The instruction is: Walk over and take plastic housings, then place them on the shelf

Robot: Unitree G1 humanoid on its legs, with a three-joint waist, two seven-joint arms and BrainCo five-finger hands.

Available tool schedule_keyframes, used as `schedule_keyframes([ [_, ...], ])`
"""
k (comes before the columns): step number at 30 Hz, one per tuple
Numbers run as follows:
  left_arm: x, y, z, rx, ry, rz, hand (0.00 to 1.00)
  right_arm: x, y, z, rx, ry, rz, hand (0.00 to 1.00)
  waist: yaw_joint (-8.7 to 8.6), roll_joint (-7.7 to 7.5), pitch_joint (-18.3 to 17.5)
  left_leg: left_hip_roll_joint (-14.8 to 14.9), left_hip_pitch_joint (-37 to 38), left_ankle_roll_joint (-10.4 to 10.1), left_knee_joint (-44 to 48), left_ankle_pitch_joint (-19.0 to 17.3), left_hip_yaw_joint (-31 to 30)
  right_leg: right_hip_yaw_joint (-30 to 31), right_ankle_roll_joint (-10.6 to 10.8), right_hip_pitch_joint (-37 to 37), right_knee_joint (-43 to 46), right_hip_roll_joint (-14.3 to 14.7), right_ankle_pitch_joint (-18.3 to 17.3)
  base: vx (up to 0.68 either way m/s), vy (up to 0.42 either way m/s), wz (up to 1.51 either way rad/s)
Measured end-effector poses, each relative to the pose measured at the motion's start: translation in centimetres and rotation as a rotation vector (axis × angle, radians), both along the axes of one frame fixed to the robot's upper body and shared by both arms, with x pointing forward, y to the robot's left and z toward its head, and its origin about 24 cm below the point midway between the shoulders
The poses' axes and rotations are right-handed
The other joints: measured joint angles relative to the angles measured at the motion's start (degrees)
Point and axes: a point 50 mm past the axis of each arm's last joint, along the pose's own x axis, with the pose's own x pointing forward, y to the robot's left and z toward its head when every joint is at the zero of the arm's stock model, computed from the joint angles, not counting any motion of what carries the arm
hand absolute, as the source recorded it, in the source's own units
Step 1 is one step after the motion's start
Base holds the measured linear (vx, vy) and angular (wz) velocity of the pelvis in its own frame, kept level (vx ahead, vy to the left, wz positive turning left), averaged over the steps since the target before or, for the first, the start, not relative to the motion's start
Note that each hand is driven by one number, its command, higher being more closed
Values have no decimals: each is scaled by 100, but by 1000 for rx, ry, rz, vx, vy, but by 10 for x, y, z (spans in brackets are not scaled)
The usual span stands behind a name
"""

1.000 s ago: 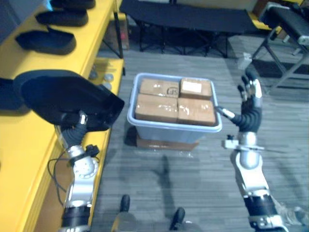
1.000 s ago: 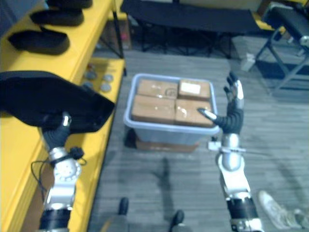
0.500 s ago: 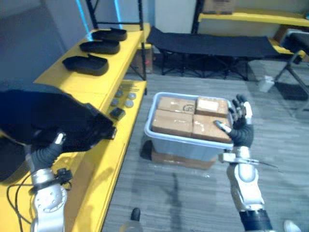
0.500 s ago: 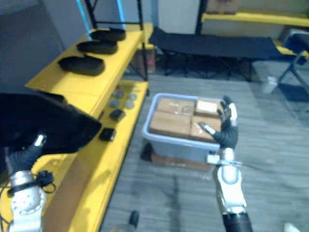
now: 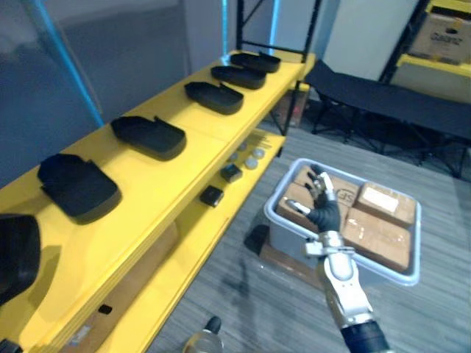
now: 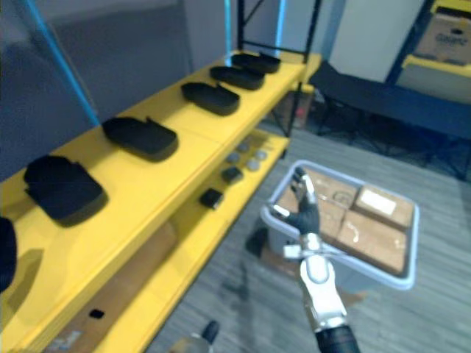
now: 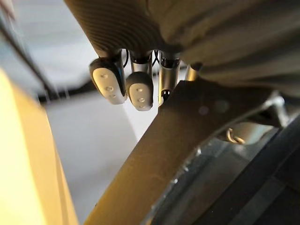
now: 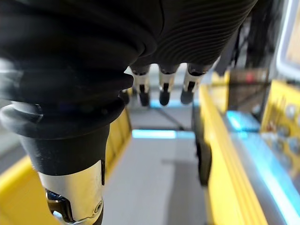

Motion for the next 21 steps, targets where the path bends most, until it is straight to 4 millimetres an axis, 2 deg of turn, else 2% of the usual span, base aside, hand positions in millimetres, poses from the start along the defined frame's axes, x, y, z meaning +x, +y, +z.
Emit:
schedule_keyframes([
  [3,3,-2,-1,0,-14,-12,100,1,1,2,7,-2,8,0,-23,-46,-29,-9,-118,61,0,44,1,-88,-3,-59,105,-7,-44,-18,-7,20],
  [5,19,-6,-1,-5,-42,-71,100,0,-4,-1,9,19,-12,0,-300,-69,-17,-46,-468,228,124,165,289,-615,36,64,183,-25,-40,9,-18,102],
  [7,39,-12,2,-2,-71,-154,100,-4,-13,-9,5,65,-71,0,-373,-32,77,-113,-646,325,240,283,476,-1049,92,249,297,-81,-1,59,64,131],
  [8,42,-14,4,3,-80,-172,100,-6,-15,-13,2,87,-94,0,-366,-27,109,-191,-631,349,200,341,393,-1158,87,324,350,-125,-6,91,128,114],
  [10,42,-14,7,16,-94,-164,100,-7,-14,-16,-12,101,-107,0,-339,27,170,-311,-637,420,46,405,310,-1156,-113,331,484,-222,-136,86,146,82],
  [12,41,-12,11,36,-115,-132,100,-5,-13,-12,-24,85,-100,0,-351,69,408,-366,-629,454,12,429,523,-1135,-289,435,633,-318,-501,20,105,79],
  [15,33,-10,13,46,-138,-71,100,-3,-10,-10,-35,76,-81,0,-238,100,516,-391,-632,476,34,447,729,-1023,-245,394,824,-399,-689,-7,34,21],
  [17,28,-11,24,100,-165,-39,100,-3,-10,-10,-36,75,-71,0,-217,40,623,-428,-663,479,206,445,820,-1023,-239,386,1106,-556,-867,18,-1,16],
  [19,26,-15,38,172,-198,-40,100,-3,-8,-10,-32,74,-63,0,-212,-78,708,-529,-840,561,647,238,847,-1106,-276,401,1411,-727,-940,53,-10,22],
  [20,27,-20,46,223,-205,-52,100,-3,-8,-9,-37,72,-55,0,-220,-95,771,-564,-998,590,1125,-12,842,-1015,-297,402,1703,-805,-872,65,61,22],
  [21,28,-22,49,257,-196,-59,100,-3,-9,-9,-49,69,-54,0,-226,-22,820,-523,-1061,607,1424,-147,781,-821,-433,365,1972,-822,-711,63,136,14],
])
